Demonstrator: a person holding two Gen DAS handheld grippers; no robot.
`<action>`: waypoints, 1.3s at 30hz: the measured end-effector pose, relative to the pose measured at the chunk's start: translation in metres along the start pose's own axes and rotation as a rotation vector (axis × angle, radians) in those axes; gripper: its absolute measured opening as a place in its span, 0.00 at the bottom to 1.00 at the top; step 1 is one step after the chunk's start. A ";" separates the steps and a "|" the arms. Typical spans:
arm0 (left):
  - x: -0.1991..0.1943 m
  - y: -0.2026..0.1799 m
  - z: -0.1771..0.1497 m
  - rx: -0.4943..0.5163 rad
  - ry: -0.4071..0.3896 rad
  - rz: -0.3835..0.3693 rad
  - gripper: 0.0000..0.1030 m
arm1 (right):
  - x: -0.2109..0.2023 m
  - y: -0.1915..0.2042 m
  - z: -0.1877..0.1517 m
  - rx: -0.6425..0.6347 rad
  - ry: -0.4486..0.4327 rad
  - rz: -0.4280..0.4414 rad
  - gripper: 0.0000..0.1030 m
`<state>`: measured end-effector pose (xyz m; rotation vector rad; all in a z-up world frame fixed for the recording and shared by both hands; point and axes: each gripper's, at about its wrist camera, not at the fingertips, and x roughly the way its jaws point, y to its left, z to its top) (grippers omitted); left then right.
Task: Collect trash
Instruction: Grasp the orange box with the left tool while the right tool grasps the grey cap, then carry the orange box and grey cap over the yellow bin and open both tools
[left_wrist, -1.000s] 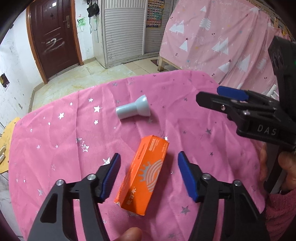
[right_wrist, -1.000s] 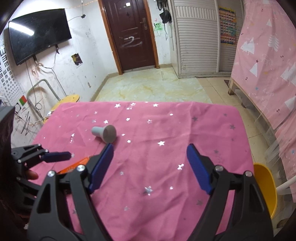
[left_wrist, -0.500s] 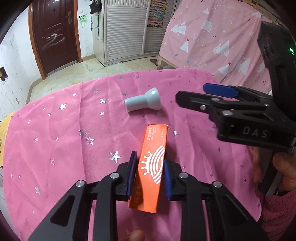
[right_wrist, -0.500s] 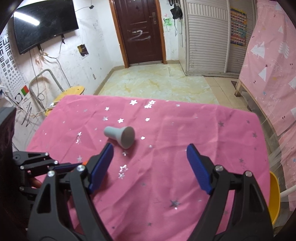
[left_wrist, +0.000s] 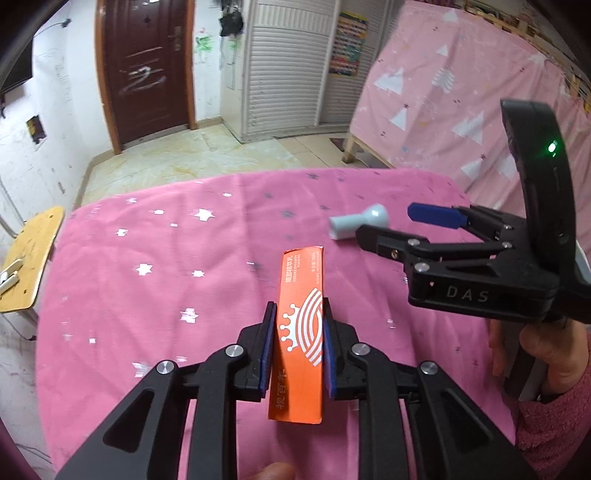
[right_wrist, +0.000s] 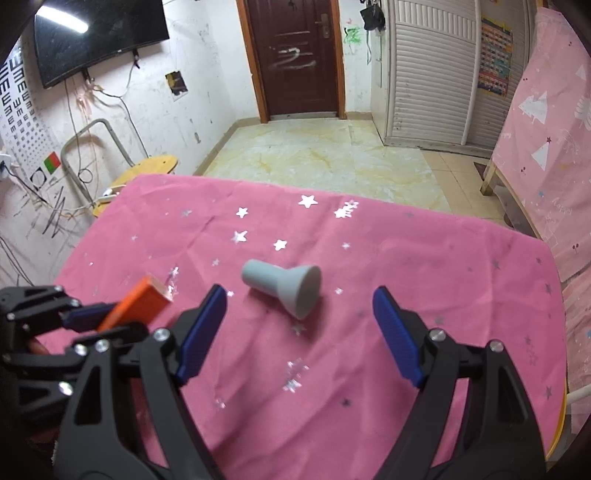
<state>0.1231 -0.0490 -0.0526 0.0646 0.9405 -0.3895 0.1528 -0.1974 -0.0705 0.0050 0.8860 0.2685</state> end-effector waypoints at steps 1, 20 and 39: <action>-0.002 0.004 0.001 -0.007 -0.004 0.009 0.14 | 0.003 0.002 0.001 0.000 0.005 -0.002 0.76; 0.000 0.046 -0.001 -0.085 -0.021 -0.008 0.14 | 0.029 0.014 0.013 0.015 0.039 -0.091 0.50; -0.012 0.017 0.011 -0.055 -0.039 0.026 0.14 | -0.012 -0.009 0.012 0.079 -0.059 -0.026 0.50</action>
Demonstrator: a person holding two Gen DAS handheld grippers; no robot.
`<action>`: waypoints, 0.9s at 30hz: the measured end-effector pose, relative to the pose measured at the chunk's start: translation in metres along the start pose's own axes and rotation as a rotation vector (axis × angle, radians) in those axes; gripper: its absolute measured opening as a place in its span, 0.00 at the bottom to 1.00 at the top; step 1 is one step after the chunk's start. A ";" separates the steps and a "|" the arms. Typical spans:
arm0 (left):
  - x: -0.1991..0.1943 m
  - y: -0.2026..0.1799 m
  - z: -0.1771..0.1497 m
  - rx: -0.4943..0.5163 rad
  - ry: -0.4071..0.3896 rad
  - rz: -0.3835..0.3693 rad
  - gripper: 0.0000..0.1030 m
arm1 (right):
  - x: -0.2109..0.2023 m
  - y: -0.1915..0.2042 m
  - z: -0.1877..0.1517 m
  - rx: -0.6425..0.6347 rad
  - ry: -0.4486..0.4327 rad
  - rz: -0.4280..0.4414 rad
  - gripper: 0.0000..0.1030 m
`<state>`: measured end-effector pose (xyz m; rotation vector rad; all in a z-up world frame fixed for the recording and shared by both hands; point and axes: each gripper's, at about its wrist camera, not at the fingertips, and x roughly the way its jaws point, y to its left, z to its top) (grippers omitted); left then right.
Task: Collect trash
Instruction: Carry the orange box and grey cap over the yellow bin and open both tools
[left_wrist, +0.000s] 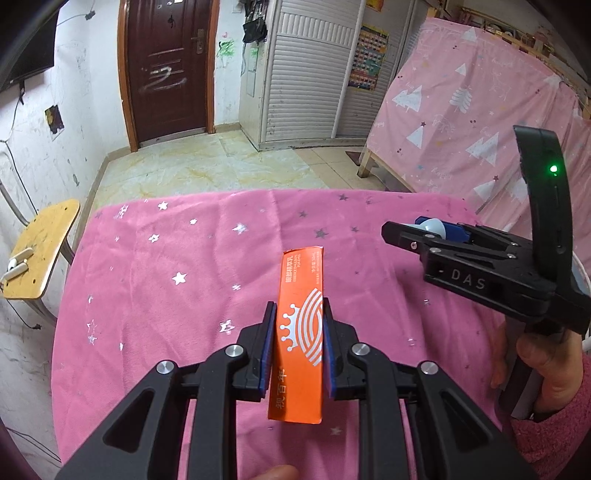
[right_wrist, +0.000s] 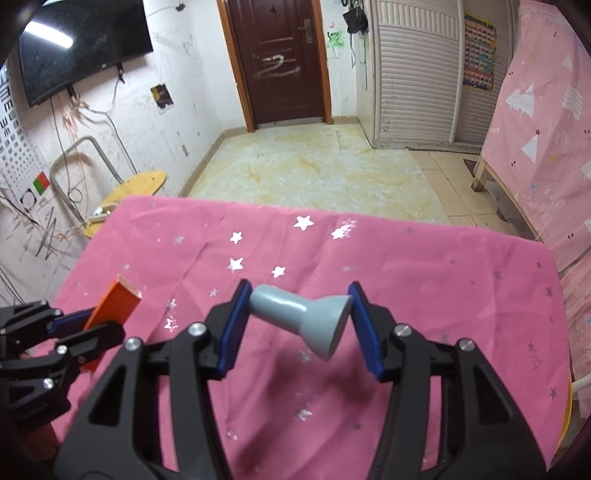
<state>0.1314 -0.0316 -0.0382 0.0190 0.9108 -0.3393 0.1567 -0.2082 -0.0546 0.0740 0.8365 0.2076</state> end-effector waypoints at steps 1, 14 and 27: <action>-0.001 -0.004 0.001 0.005 -0.003 0.001 0.14 | -0.004 -0.003 0.000 0.007 -0.009 0.001 0.50; -0.008 -0.074 0.009 0.090 -0.012 -0.016 0.14 | -0.072 -0.097 -0.016 0.168 -0.144 -0.055 0.50; -0.005 -0.158 0.016 0.204 -0.008 -0.061 0.14 | -0.127 -0.190 -0.054 0.296 -0.226 -0.158 0.50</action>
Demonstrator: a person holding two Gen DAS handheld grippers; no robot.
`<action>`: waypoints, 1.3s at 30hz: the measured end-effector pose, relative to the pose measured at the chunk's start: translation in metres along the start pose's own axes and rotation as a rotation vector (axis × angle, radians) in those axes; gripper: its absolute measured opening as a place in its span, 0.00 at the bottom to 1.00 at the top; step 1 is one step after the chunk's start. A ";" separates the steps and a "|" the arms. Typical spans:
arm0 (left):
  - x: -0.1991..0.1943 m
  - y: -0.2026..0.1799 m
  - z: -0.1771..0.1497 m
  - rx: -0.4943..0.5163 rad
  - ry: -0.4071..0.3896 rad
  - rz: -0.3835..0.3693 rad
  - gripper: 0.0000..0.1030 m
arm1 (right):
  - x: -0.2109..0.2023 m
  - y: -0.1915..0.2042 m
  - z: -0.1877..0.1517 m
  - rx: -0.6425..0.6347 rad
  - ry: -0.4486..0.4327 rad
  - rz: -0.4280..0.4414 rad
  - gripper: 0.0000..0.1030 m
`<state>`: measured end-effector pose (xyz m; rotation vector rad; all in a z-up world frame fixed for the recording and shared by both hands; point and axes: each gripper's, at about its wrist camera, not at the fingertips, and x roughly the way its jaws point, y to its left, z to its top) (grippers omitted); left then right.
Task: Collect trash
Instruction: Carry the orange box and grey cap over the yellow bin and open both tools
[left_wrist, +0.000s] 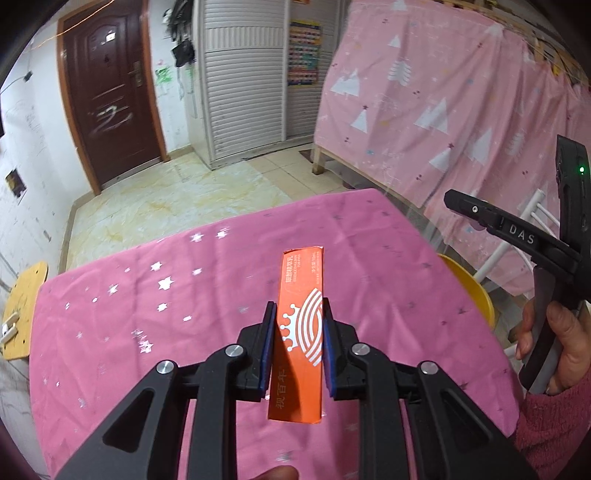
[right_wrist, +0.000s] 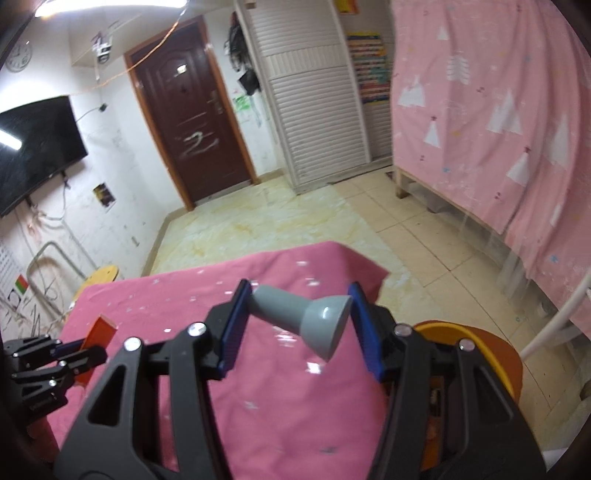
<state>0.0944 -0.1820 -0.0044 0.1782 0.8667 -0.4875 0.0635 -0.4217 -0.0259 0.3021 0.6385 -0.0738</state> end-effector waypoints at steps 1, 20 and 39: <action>0.001 -0.006 0.002 0.009 -0.001 -0.004 0.14 | -0.003 -0.008 -0.001 0.009 -0.003 -0.009 0.50; 0.021 -0.105 0.023 0.133 0.028 -0.066 0.14 | -0.010 -0.106 -0.029 0.098 0.028 -0.088 0.50; 0.050 -0.194 0.042 0.157 0.049 -0.245 0.14 | -0.033 -0.170 -0.043 0.214 -0.011 -0.107 0.65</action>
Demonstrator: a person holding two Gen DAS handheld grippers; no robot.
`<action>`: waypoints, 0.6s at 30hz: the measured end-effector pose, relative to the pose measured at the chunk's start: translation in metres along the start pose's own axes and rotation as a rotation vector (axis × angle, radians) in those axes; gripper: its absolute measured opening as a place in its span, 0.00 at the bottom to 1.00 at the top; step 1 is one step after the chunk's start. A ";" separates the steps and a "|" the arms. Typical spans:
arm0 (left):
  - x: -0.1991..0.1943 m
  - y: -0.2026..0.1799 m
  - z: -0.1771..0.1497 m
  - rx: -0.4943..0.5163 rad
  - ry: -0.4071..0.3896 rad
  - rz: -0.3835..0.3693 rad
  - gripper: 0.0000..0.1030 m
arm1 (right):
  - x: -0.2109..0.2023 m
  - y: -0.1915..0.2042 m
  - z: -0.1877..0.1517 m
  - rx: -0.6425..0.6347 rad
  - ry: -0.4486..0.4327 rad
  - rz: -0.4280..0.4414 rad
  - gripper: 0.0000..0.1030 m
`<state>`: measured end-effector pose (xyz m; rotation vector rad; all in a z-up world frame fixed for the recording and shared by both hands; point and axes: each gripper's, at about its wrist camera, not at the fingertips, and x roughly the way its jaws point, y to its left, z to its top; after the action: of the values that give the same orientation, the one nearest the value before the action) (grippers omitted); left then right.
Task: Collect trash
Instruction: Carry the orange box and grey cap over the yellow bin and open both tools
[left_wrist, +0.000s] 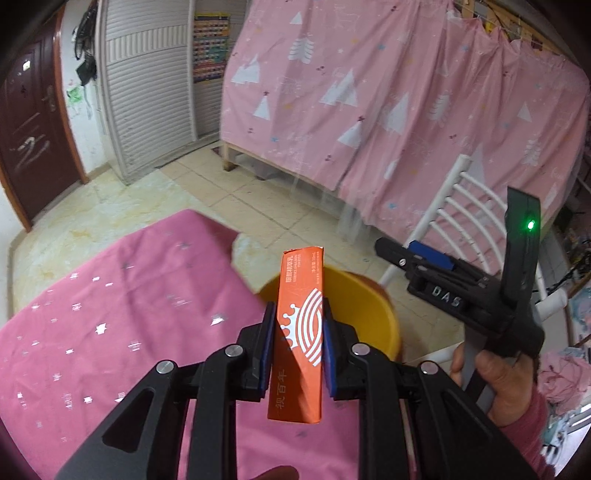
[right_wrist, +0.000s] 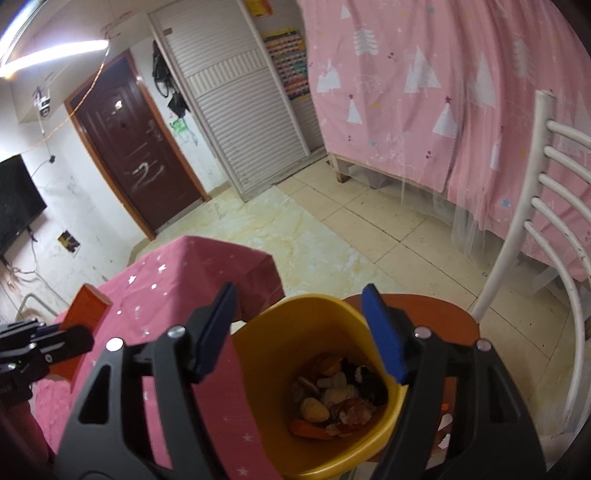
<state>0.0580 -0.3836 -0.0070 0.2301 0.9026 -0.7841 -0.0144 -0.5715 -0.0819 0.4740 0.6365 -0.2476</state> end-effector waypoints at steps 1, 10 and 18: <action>0.003 -0.004 0.001 -0.002 0.000 -0.014 0.14 | -0.002 -0.003 0.000 0.005 -0.003 -0.003 0.65; 0.023 -0.026 0.008 -0.018 0.003 -0.101 0.29 | -0.009 -0.014 -0.001 0.025 -0.017 -0.010 0.65; 0.024 -0.017 0.005 -0.057 0.000 -0.091 0.54 | -0.011 -0.012 -0.001 0.021 -0.018 0.000 0.66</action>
<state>0.0581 -0.4104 -0.0199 0.1396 0.9396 -0.8414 -0.0276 -0.5799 -0.0804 0.4916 0.6169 -0.2589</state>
